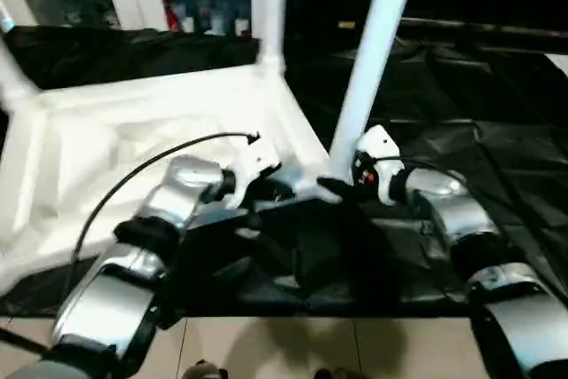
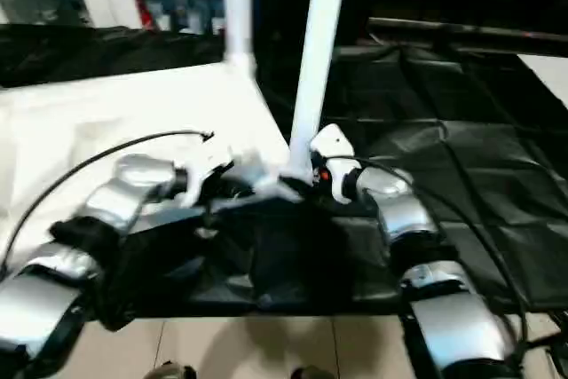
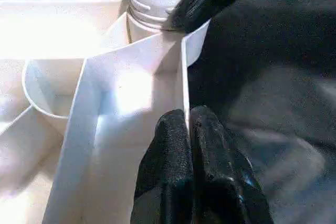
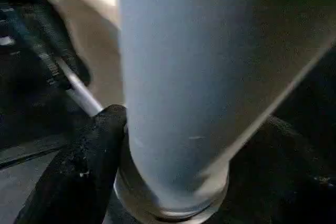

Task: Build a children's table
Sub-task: Rotate leg to tighten

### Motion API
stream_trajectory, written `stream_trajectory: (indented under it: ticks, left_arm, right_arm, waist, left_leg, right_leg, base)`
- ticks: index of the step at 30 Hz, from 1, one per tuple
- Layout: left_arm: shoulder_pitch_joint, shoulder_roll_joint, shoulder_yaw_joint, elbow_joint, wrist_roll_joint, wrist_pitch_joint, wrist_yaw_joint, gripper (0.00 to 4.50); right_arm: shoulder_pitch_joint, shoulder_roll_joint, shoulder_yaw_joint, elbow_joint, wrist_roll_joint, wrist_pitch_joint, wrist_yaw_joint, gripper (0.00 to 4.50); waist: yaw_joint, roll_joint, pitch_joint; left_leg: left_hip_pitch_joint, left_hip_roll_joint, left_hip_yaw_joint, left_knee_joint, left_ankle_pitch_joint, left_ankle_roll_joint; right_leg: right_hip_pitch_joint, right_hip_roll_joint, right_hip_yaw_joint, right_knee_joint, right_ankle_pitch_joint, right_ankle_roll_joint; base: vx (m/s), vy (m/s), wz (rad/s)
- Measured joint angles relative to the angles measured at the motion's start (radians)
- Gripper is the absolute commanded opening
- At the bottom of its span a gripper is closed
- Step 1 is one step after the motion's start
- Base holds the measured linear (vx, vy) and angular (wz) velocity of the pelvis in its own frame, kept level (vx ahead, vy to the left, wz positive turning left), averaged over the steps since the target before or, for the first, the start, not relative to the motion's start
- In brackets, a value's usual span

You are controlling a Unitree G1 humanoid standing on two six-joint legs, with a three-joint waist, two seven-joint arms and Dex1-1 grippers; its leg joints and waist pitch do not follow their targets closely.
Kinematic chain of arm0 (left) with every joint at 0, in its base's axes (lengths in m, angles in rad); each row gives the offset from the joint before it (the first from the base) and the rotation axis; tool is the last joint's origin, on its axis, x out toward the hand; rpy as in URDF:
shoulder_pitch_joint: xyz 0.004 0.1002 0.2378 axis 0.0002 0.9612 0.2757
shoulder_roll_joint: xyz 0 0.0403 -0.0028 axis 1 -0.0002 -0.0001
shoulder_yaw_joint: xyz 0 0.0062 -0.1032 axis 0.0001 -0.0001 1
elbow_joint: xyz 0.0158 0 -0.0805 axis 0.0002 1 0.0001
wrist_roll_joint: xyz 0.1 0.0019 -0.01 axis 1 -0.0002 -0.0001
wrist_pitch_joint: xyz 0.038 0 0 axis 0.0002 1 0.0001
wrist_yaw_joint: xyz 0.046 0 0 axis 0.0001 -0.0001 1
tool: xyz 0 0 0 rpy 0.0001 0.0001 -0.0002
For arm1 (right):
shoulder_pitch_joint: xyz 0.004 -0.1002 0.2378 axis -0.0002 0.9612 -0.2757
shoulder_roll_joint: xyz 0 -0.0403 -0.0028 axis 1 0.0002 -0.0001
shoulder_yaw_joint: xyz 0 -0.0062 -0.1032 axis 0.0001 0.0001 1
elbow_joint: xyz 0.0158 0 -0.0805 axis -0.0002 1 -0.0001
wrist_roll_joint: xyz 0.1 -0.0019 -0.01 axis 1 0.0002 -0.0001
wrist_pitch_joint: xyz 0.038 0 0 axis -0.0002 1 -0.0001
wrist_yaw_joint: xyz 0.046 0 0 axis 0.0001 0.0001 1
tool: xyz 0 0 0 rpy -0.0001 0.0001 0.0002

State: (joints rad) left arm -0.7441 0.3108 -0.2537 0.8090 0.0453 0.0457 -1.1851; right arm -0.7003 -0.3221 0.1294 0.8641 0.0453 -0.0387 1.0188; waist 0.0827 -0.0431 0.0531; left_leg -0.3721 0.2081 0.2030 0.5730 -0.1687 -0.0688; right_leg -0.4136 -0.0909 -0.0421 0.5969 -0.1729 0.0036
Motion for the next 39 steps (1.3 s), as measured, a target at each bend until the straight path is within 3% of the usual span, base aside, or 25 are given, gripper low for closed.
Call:
stream_trajectory:
  ticks: [5, 14, 20, 25, 29, 37, 38, 39]
  left_arm:
    - [0.02, 0.016, -0.001, -0.031, -0.008, 0.017, -0.044, 0.0]
    - [0.036, 0.022, -0.003, -0.065, -0.011, 0.038, -0.054, 0.0]
    - [0.036, 0.01, 0.002, -0.053, -0.01, 0.041, -0.024, 0.0]
    - [-0.017, -0.073, 0.023, 0.045, 0.018, 0.056, 0.193, 0.0]
    - [-0.075, -0.195, 0.043, 0.131, 0.038, 0.103, 0.417, 0.0]
    - [-0.095, -0.248, 0.045, 0.158, 0.052, 0.113, 0.518, 0.0]
    - [-0.096, -0.249, 0.044, 0.161, 0.055, 0.108, 0.52, 0.0]
    - [-0.097, -0.249, 0.044, 0.164, 0.059, 0.103, 0.52, 0.0]
  right_arm:
    - [0.021, -0.019, 0.016, -0.039, 0.006, 0.007, 0.076, 3.55]
    - [0.066, -0.02, 0.011, -0.089, 0.032, 0.031, 0.093, 2.8]
    - [0.085, 0.007, -0.01, -0.112, 0.04, 0.073, 0.023, 2.65]
    - [0.069, 0.105, -0.095, -0.061, 0.036, 0.124, -0.307, 2.61]
    - [-0.006, 0.221, -0.171, 0.035, 0.035, 0.157, -0.69, 2.61]
    - [-0.067, 0.286, -0.196, 0.116, 0.02, 0.14, -0.896, 2.61]
    - [-0.071, 0.288, -0.199, 0.122, 0.02, 0.136, -0.901, 3.17]
    - [-0.071, 0.289, -0.199, 0.125, 0.019, 0.132, -0.902, 3.31]
  waist:
    - [0.01, 0.002, 0.001]
    - [0.01, 0.004, 0.001]
    - [0.006, 0.006, 0.001]
    - [0.003, 0.006, 0.001]
    - [-0.004, 0.005, 0.0]
    - [0.001, 0.004, -0.001]
    - [0.001, 0.004, -0.001]
    - [0.001, 0.004, -0.001]
  left_leg:
    - [0.001, 0.0, 0.0, 0.001, 0.0, -0.001]
    - [0.001, 0.0, 0.0, 0.002, 0.0, -0.001]
    - [0.003, 0.0, -0.001, 0.003, 0.0, -0.001]
    - [0.007, -0.001, -0.002, 0.003, 0.0, -0.002]
    - [0.007, -0.002, -0.002, 0.003, 0.0, -0.002]
    - [0.007, -0.002, -0.003, 0.002, 0.0, -0.002]
    - [0.007, -0.002, -0.003, 0.002, 0.0, -0.002]
    - [0.007, -0.002, -0.003, 0.002, 0.0, -0.002]
  right_leg:
    - [0.0, 0.0, 0.0, 0.003, 0.0, 0.0]
    - [0.0, 0.0, 0.0, 0.004, 0.0, 0.0]
    - [0.002, 0.0, 0.0, 0.005, 0.0, -0.001]
    - [0.006, -0.001, 0.001, 0.005, 0.002, -0.003]
    - [0.006, -0.001, 0.001, 0.003, 0.0, 0.0]
    - [0.006, -0.001, 0.001, 0.003, 0.001, 0.001]
    - [0.006, -0.001, 0.001, 0.003, 0.001, 0.001]
    - [0.006, -0.001, 0.001, 0.002, 0.001, 0.001]
  base:
    - [0.0, 0.0, 0.0]
    - [0.0, 0.0, 0.0]
    - [0.0, 0.0, 0.0]
    - [0.0, 0.0, 0.0]
    - [0.0, 0.0, 0.0]
    - [0.0, 0.0, 0.0]
    - [0.0, 0.0, 0.0]
    - [0.0, 0.0, 0.0]
